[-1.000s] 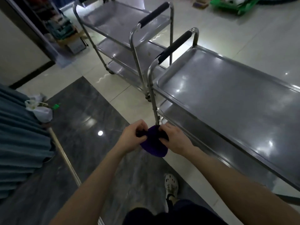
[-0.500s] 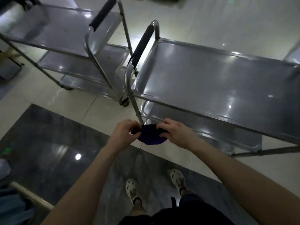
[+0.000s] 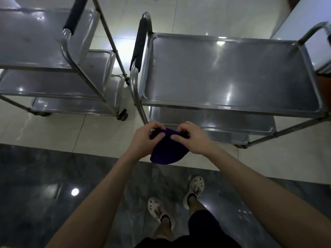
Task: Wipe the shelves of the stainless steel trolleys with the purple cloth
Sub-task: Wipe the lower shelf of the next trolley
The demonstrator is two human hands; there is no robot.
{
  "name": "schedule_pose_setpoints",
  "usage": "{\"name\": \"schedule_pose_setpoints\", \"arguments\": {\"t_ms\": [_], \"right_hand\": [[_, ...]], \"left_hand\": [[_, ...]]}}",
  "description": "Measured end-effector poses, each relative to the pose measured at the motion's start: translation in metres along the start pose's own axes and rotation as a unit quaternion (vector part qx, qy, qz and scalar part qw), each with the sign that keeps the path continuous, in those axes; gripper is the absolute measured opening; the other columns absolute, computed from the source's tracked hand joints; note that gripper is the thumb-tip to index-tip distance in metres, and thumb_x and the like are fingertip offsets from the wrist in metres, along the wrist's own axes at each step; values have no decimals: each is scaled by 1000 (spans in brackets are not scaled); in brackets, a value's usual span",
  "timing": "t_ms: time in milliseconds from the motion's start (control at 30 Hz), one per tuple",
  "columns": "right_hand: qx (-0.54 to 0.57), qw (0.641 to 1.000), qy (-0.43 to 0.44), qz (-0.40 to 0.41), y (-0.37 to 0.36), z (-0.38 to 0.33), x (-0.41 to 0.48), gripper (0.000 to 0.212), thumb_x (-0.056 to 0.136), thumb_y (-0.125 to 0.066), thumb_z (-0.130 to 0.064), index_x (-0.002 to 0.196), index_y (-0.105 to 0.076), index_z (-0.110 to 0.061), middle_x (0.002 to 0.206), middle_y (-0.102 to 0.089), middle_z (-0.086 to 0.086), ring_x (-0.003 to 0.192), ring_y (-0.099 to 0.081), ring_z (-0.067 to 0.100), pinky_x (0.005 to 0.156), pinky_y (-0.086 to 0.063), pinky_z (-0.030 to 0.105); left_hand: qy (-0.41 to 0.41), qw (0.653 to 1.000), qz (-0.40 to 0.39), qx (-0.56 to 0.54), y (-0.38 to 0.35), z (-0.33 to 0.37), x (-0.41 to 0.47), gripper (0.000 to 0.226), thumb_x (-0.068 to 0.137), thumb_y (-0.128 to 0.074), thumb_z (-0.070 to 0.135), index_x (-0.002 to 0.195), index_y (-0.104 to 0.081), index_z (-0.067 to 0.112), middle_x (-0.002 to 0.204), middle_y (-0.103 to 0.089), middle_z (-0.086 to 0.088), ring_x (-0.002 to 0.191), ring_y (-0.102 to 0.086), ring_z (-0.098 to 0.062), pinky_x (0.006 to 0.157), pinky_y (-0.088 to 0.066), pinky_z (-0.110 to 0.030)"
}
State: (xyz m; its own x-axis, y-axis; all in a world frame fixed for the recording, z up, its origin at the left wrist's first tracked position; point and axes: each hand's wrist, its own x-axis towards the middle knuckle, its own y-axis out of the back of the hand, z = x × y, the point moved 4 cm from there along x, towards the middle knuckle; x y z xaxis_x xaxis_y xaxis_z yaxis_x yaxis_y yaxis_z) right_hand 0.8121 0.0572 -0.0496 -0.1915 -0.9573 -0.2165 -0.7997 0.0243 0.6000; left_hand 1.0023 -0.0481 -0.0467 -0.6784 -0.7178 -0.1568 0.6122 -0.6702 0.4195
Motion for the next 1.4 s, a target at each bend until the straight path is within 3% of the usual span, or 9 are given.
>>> {"name": "schedule_pose_setpoints", "arguments": {"t_ms": [133, 267, 567, 767, 967, 1100, 1200, 1333, 1400], "right_hand": [[40, 999, -19, -3, 0, 3, 3, 10, 104, -69, -42, 105, -64, -34, 97, -70, -13, 86, -69, 3, 68, -53, 22], [49, 998, -32, -14, 1, 5, 6, 28, 106, -65, -46, 128, -63, -30, 108, -70, -16, 96, -69, 4, 78, -60, 26], [-18, 996, -75, 49, 5, 18, 24, 15, 113, -52, -35, 107, -62, -25, 92, -67, -6, 84, -63, 9, 67, -46, 32], [-59, 998, 17, -13, -1, -4, 22, 13, 114, -50, -32, 117, -62, -32, 98, -69, -12, 84, -62, 1, 67, -45, 23], [-55, 996, 39, -56, -7, -11, 16, 33, 93, -76, -56, 113, -60, -34, 103, -67, -16, 92, -67, 6, 65, -51, 19], [-82, 995, 47, -38, -6, 1, 15, 18, 103, -70, -24, 114, -59, -32, 104, -64, -15, 92, -62, 9, 70, -44, 22], [-64, 997, 45, -27, -5, 13, 12, 21, 104, -68, -22, 112, -56, -37, 98, -64, -19, 89, -62, 3, 69, -46, 21], [-61, 997, 28, 23, -9, 58, 25, 20, 108, -61, -23, 115, -51, -38, 95, -64, -21, 84, -63, 2, 65, -47, 21], [-33, 997, -1, 76, -19, 95, 39, 15, 111, -59, -24, 122, -53, -33, 104, -67, -14, 87, -65, 6, 68, -53, 29]], "left_hand": [[54, 998, -12, -8, 2, -14, -4, 50, 86, -92, 22, 113, -62, 51, 114, -71, 19, 103, -74, -8, 81, -68, -38], [68, 997, 45, 14, 0, -27, 2, 27, 96, -81, 12, 100, -69, 36, 97, -79, 9, 91, -77, -9, 86, -67, -42], [-14, 994, 56, 94, -10, -20, 1, 16, 107, -65, 15, 122, -69, 15, 127, -58, 5, 113, -59, -11, 92, -46, -9], [-77, 990, 36, 112, -14, -11, 0, 19, 107, -63, 13, 125, -70, 15, 149, -53, 7, 135, -49, -6, 108, -47, -17], [-60, 991, 53, 106, -12, -13, 8, 20, 102, -72, 14, 122, -73, 11, 126, -60, -1, 111, -60, -12, 99, -56, -35], [-33, 992, -17, 117, -17, -29, 11, 62, 84, -90, 31, 137, -57, 25, 156, -48, 6, 146, -45, -17, 120, -41, -37], [28, 982, -88, 167, -28, -57, 20, 99, 65, -98, 37, 147, -41, 36, 148, -56, 11, 147, -44, -14, 132, -21, -43], [42, 974, -105, 199, -47, -102, 48, 46, 72, -79, 51, 110, -65, 31, 108, -62, 15, 108, -60, -14, 97, -53, -40], [46, 983, -93, 152, -56, -130, 66, 46, 71, -72, 54, 112, -68, 33, 105, -67, 16, 94, -65, -5, 78, -59, -35]]}}
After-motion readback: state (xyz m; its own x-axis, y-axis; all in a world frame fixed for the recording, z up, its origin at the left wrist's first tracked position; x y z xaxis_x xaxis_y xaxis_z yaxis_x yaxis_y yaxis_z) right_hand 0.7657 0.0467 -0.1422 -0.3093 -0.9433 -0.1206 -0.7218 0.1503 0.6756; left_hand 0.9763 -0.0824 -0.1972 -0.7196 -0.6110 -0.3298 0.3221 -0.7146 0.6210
